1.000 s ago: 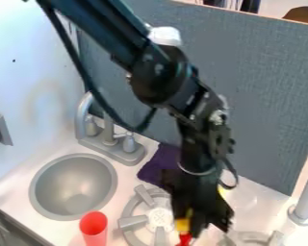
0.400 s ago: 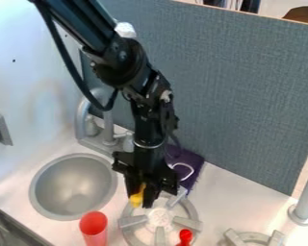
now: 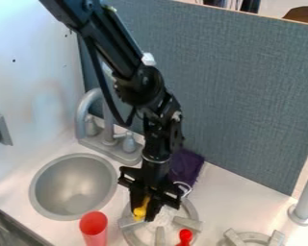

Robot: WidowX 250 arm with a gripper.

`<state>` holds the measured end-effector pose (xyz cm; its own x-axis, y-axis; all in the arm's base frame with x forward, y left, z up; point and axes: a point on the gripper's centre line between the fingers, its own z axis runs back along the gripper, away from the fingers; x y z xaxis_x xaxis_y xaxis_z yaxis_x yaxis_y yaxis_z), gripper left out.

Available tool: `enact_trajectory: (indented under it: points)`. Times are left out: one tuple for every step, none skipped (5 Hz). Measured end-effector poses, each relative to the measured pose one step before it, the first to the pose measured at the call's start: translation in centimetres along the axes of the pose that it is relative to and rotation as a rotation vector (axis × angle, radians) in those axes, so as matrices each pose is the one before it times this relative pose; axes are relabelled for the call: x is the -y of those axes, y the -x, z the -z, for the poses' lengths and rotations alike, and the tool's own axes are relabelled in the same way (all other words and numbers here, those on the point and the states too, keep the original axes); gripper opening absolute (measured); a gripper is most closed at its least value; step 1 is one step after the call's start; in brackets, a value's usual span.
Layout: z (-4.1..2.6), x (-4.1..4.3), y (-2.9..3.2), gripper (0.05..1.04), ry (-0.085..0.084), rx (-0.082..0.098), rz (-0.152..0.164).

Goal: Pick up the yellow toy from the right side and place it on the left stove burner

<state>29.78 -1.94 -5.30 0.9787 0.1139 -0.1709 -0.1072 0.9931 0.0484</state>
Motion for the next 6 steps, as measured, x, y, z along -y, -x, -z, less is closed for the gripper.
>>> enact_trajectory:
  points:
    - [1.615,-0.326,0.005,0.335,-0.0278,-0.0508,0.0278]
    - [1.161,-0.628,-0.547,0.334,-0.0196,-0.0327,0.0082]
    - [0.046,-0.424,-0.348,0.373,0.0303,0.0021,0.0038]
    - [-0.378,0.289,0.296,0.682,0.1025,0.0442,0.0158]
    - [-3.826,0.791,0.547,0.966,0.0522,0.1374,-0.0031]
    - [-2.696,0.854,1.251,1.012,0.0437,0.0792,0.0208]
